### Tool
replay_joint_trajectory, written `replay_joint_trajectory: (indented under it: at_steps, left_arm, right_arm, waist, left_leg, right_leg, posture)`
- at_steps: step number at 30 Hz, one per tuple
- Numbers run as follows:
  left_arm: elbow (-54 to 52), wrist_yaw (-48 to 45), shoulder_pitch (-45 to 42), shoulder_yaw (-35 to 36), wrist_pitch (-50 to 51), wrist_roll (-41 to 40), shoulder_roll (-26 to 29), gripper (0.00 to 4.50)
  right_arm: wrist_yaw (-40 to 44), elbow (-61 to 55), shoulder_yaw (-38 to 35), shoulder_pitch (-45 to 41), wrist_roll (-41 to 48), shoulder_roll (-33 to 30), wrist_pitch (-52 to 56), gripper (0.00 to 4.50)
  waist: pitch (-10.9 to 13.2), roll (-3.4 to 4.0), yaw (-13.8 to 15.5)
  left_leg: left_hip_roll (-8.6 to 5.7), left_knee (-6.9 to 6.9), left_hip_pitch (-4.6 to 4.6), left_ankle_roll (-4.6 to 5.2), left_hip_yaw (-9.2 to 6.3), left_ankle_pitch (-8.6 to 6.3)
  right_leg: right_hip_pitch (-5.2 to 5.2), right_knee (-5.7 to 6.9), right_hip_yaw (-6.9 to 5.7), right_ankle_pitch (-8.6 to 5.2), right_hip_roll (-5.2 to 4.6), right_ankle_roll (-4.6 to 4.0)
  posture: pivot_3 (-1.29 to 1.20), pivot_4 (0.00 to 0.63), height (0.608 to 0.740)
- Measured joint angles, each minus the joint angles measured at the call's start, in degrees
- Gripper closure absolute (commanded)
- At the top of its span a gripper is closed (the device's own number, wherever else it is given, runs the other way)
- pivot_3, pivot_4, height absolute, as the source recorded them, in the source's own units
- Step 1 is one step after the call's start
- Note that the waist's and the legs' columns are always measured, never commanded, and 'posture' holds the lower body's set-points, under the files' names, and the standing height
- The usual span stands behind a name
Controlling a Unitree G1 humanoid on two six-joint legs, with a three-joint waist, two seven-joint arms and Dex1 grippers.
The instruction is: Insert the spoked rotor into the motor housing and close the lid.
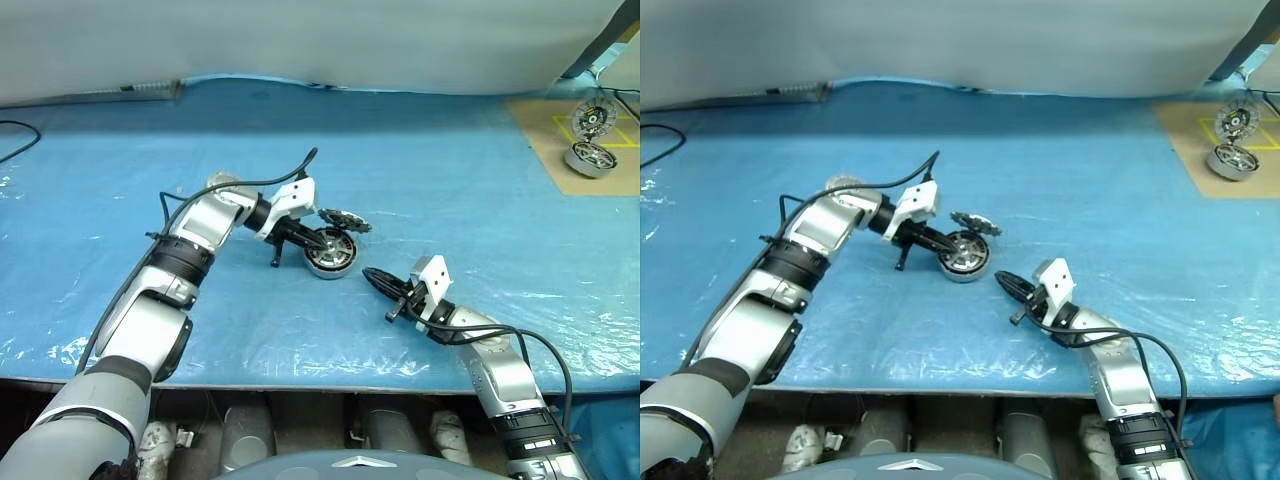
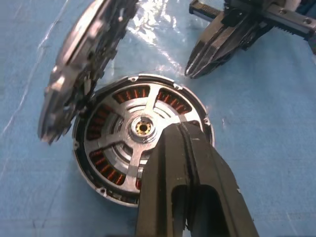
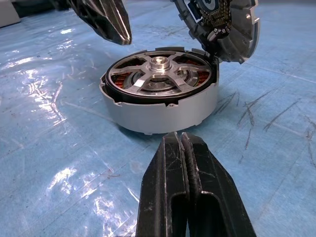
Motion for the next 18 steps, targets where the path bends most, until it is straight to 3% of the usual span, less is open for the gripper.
replay_joint_trajectory:
  at_steps: [9, 18]
  left_arm:
    - [-4.35, 11.53, 6.58, 2.32, 1.70, -1.56, -4.79, 4.48]
    - [-8.99, 12.61, 10.34, 0.96, 3.01, -1.45, -2.63, 4.48]
  right_arm:
    - [0.03, 0.00, 0.06, 0.03, 0.00, -0.07, 0.21, 4.50]
    - [0.02, -0.14, 0.02, 0.37, 0.00, -0.55, 0.81, 4.50]
  waist:
    - [0.00, 0.00, 0.11]
    - [-0.01, 0.02, -0.15]
  left_leg:
    - [0.01, -0.01, 0.01, 0.01, 0.00, 0.00]
    - [0.02, -0.03, 0.06, 0.01, 0.01, 0.00]
  right_leg:
    - [0.00, -0.01, -0.01, 0.00, 0.00, 0.00]
    - [0.00, -0.01, 0.01, -0.01, 0.00, 0.01]
  posture:
    - [0.00, 0.150, 0.740]
    - [0.00, 0.150, 0.740]
